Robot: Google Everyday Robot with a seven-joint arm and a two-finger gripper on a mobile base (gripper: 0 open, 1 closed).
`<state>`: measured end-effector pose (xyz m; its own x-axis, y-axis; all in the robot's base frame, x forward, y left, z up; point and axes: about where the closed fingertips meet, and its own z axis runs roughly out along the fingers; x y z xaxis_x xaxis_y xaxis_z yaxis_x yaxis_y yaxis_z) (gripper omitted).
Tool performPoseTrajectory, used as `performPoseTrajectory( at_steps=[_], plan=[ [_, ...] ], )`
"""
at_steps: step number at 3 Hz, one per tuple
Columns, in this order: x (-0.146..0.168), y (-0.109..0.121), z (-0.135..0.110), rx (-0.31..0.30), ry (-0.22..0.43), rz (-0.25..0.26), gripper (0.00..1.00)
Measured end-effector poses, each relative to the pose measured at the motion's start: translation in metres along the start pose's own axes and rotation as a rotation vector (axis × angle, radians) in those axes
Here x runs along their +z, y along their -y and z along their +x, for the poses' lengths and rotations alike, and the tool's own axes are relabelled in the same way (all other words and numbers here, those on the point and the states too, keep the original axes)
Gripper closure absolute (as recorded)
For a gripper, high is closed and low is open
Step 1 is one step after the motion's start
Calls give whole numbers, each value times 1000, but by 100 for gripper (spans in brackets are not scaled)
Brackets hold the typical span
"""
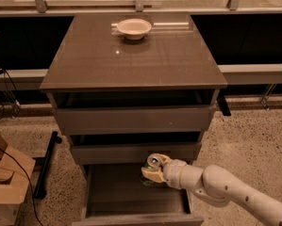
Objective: Place green can into bottom drawer
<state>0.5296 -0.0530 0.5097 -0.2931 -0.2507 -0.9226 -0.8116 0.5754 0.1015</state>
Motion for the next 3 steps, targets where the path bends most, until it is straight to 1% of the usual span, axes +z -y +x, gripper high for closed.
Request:
performPoseTrajectory(
  at_steps=[1,3],
  plan=[
    [27,-1,32,-4,4,5,100],
    [70,3,97,-29,-86,14,100]
  ],
)
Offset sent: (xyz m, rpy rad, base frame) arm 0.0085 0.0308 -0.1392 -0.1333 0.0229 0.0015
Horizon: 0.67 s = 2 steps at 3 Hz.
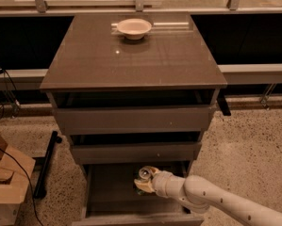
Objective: Place green can into bottom drawer
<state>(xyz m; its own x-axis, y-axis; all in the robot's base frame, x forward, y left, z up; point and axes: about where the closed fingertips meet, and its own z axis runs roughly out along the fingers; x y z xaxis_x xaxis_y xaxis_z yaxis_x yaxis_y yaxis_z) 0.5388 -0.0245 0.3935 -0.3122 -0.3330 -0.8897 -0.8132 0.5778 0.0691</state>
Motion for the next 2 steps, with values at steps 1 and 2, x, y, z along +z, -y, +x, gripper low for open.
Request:
performPoseTrajectory(
  at_steps=[1,2],
  plan=[
    [21,7,31,33,-38,-6,100],
    [25,9,37,38,-44,-6,100]
  ],
)
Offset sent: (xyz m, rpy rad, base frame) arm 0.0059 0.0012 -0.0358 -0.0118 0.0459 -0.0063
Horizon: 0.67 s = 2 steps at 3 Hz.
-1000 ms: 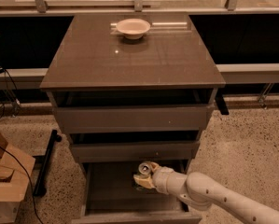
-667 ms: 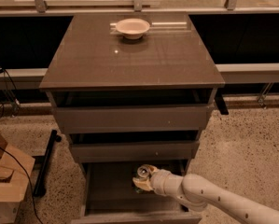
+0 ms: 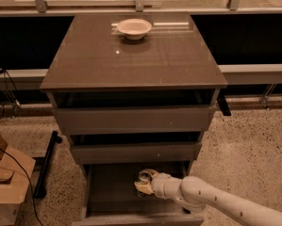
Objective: Place green can into bottom drawer
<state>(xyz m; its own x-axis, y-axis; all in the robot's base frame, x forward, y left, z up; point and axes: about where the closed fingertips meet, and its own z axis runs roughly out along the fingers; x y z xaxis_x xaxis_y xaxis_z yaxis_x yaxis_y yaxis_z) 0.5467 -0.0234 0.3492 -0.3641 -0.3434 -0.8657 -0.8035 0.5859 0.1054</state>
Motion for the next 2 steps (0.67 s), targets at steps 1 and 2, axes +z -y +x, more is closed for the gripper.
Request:
performPoseTrajectory(
  at_steps=[1,2],
  plan=[
    [10,3,5,-28,26,43,100],
    [31,9,18,-88,39,89,100]
  ],
)
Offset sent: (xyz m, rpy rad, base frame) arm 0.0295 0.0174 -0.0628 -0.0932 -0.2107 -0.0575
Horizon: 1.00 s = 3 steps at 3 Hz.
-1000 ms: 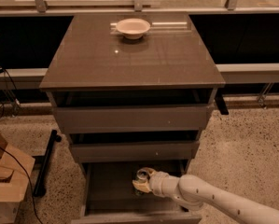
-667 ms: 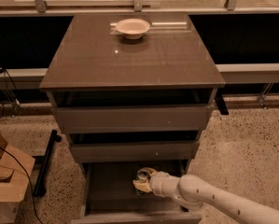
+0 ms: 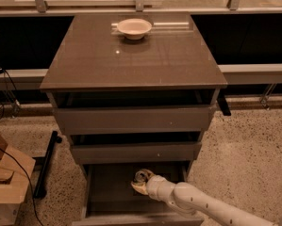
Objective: Place green can into bottom drawer
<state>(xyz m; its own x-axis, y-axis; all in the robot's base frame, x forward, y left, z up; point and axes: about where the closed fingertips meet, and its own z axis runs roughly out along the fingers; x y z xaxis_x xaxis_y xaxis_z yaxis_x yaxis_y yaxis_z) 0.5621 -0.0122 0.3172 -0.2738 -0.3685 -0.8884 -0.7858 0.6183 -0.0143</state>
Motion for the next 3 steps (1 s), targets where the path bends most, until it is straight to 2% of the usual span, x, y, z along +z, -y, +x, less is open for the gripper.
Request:
performPoseTrajectory(
  at_steps=[1,2,3],
  plan=[
    [23,1,25,-34,-31,25,100],
    [38,2,55,-19,-72,52,100],
    [49,3,76,22,-54,73,82]
  ],
)
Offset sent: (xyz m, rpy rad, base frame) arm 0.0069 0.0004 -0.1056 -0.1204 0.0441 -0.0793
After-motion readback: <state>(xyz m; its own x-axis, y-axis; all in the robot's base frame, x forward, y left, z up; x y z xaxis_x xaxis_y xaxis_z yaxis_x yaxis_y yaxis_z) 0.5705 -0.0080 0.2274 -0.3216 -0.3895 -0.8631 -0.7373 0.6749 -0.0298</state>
